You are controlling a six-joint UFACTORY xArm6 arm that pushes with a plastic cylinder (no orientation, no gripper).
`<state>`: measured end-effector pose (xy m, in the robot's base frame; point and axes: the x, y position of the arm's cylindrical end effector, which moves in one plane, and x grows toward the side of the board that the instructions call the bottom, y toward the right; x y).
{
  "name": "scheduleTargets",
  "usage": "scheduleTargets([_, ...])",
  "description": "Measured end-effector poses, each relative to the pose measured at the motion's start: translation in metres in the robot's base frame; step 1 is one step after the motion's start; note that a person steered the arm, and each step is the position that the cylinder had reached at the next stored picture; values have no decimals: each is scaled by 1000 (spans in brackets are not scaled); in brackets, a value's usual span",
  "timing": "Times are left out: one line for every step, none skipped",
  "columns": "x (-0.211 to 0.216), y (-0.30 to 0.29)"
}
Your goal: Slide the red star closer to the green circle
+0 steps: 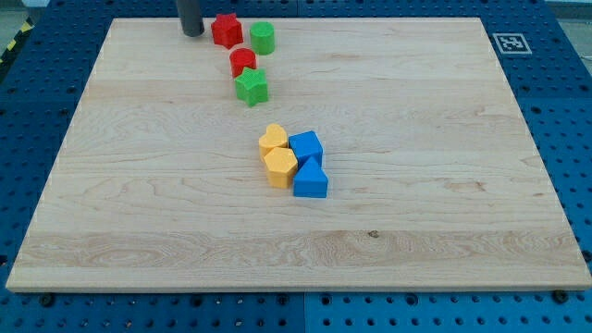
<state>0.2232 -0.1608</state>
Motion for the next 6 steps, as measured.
scheduleTargets([1,11])
scheduleTargets([1,24])
scheduleTargets([1,29])
scheduleTargets([1,29])
scheduleTargets([-23,29])
scheduleTargets([-31,31])
